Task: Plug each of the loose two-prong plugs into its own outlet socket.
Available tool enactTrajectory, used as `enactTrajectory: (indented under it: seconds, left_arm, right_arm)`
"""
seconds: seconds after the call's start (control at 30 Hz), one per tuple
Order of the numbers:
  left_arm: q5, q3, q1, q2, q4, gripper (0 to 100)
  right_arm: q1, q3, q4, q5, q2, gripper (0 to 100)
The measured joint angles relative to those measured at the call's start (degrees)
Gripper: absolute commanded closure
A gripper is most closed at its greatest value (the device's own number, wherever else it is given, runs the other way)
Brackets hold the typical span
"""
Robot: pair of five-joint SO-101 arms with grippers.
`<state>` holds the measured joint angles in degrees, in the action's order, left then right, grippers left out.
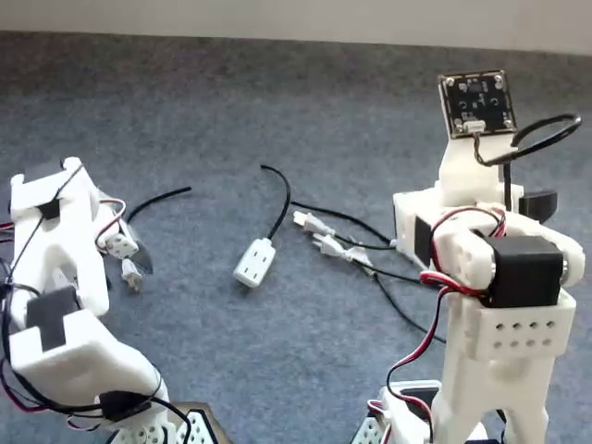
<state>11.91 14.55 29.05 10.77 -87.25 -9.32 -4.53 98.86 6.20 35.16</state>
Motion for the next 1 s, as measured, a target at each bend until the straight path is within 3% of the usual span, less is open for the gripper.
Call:
enactTrajectory:
  seconds: [0.27, 0.57, 0.67, 0.77, 1.0]
  left_arm:
    - [0.44, -0.79, 0.79, 7.03, 2.99, 75]
    - [5.71, -5.45, 0.70, 15.21, 5.45, 76]
    - [5.71, -6.68, 0.70, 17.14, 5.45, 83]
    - [5.71, -8.53, 0.62, 18.29, 5.36, 99]
    - [5.98, -10.37, -4.13, 18.55, 5.36, 99]
  right_arm:
    - [0.00, 7.38, -2.81, 0.00, 0.00, 41.6]
    - [0.00, 7.74, -3.16, 0.00, 0.00, 41.6]
    - [0.00, 7.74, -3.16, 0.00, 0.00, 41.6]
    - [0.00, 7.74, -3.16, 0.00, 0.00, 41.6]
    - [0.00, 7.74, -3.16, 0.00, 0.00, 41.6]
